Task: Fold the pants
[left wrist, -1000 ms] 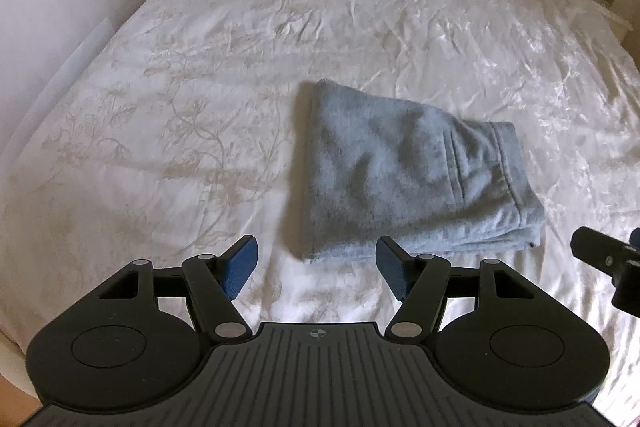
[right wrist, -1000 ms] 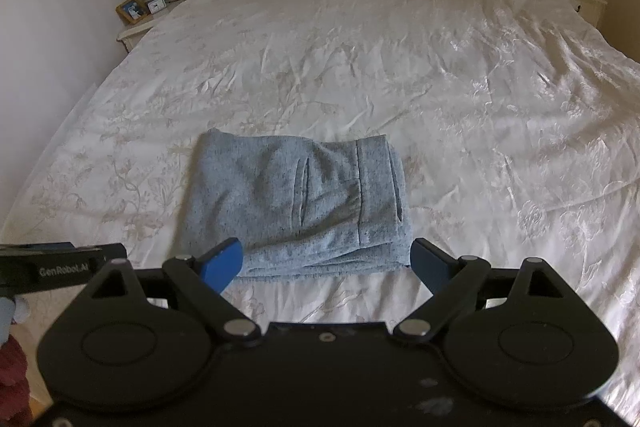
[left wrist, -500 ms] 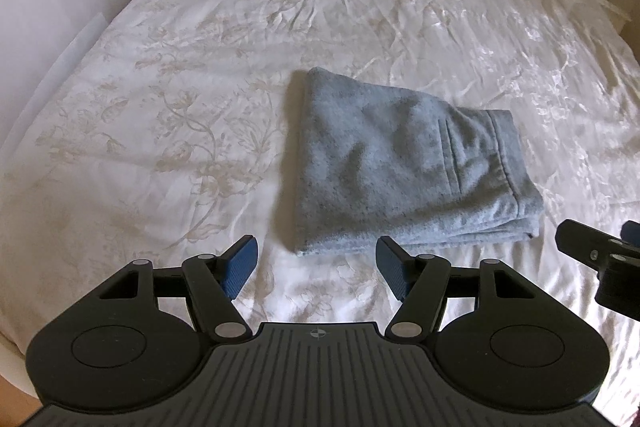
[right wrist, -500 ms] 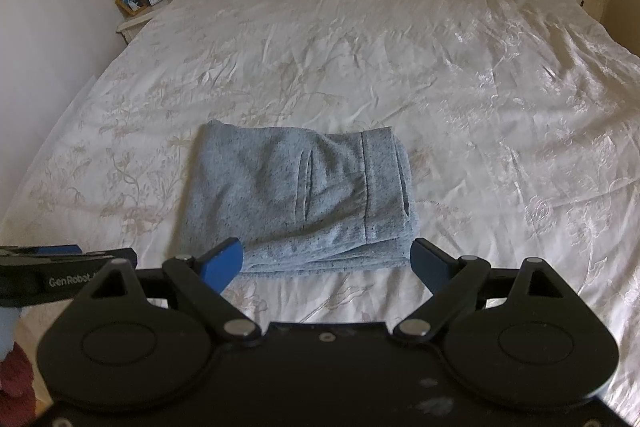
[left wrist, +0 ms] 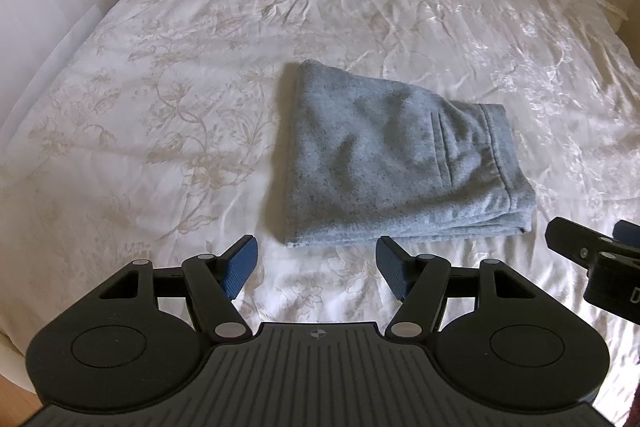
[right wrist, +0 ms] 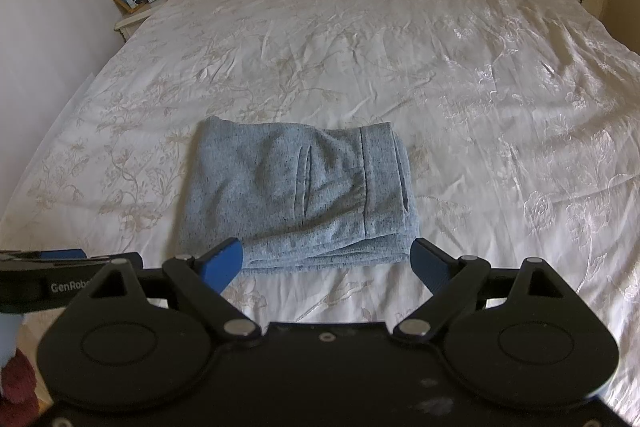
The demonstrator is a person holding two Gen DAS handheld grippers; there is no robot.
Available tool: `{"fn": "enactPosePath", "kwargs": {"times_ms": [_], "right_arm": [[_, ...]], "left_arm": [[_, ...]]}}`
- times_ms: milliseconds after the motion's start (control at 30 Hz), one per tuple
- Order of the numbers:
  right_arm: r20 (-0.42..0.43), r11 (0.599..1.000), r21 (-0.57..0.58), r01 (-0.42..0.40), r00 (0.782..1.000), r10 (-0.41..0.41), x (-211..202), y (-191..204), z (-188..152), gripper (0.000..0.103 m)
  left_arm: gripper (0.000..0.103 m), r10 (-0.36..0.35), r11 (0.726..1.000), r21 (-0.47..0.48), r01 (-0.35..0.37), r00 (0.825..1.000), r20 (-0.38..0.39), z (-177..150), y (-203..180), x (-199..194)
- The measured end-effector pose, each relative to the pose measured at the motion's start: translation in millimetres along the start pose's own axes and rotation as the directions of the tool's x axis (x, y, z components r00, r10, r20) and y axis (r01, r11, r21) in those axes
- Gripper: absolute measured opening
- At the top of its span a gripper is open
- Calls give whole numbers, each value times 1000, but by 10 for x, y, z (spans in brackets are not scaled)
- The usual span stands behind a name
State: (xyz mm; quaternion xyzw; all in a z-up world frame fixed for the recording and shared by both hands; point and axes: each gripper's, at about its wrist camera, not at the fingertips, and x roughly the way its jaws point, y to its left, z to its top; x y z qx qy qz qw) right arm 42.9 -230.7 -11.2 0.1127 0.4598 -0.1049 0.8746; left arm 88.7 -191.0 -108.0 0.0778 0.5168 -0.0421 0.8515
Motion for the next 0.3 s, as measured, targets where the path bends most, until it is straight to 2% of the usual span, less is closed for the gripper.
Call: {"fn": "enactPosePath", "kwargs": {"times_ms": [300], "right_arm": [[-5, 1000, 1, 0, 1000, 0, 0, 3, -23, 95]], "left_arm": [[64, 1, 1000, -12, -1, 1000, 8, -3, 28, -18]]}}
